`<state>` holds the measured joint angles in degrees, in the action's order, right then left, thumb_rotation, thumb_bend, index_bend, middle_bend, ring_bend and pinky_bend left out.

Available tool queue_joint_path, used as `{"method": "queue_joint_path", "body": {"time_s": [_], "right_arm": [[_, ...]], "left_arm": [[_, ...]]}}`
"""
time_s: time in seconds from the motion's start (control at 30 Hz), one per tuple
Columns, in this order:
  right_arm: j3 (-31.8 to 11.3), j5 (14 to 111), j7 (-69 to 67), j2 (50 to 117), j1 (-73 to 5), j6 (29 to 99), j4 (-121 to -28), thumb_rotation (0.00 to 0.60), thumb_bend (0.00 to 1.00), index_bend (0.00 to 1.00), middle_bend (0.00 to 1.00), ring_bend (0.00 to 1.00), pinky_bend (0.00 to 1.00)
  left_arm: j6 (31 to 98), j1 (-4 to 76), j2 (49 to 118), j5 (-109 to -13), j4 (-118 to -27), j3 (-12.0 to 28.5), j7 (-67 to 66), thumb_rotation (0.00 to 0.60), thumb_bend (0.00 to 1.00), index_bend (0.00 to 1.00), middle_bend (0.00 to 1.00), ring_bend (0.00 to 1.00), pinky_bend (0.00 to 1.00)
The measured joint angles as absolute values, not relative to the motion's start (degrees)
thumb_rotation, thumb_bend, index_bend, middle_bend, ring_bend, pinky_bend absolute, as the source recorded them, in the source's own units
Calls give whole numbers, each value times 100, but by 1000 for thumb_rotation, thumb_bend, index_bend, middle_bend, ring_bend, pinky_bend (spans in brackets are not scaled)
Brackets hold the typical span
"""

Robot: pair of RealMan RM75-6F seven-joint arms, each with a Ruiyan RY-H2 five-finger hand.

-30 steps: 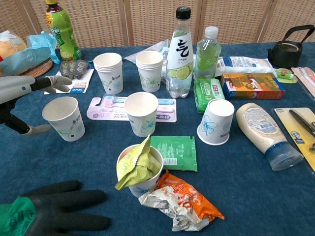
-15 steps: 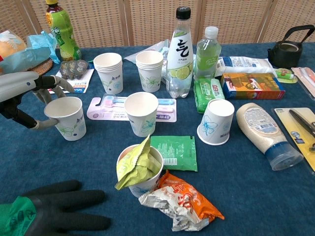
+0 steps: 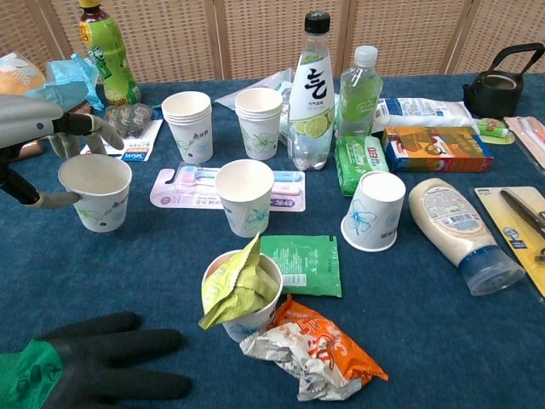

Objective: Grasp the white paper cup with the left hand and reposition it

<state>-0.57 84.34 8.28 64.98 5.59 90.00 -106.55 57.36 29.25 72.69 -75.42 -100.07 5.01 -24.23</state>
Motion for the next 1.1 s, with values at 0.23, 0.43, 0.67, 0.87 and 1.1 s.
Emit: {"method": "queue_joint_path", "body": {"time_s": [0.23, 0.43, 0.67, 0.87, 1.1], "right_arm": [[-48, 8442, 798, 6499, 584, 9020, -10635, 600, 386, 0, 21, 0, 0], [-49, 8469, 746, 6491, 603, 9055, -10623, 600, 387, 0, 21, 0, 0], [-28, 8476, 618, 6470, 670, 9118, -10560, 600, 386, 0, 21, 0, 0], [-12, 8490, 490, 6477, 701, 9131, -10483, 600, 388, 0, 21, 0, 0], [-15, 8508, 394, 6452, 710, 9124, -10445, 600, 388, 0, 21, 0, 0]], "left_arm": [[5579, 3133, 7073, -7445, -10164, 361, -3308, 600, 388, 221, 350, 395, 330], [5499, 3357, 7089, -7305, -10267, 255, -4256, 600, 389, 219, 349, 395, 324], [5296, 3764, 7178, -6895, -10471, 206, -5150, 600, 389, 219, 343, 389, 323], [5191, 4083, 7369, -6309, -10590, 171, -5695, 600, 390, 126, 255, 314, 267], [5317, 4357, 7503, -5404, -10774, 115, -6096, 600, 389, 0, 0, 0, 55]]}}
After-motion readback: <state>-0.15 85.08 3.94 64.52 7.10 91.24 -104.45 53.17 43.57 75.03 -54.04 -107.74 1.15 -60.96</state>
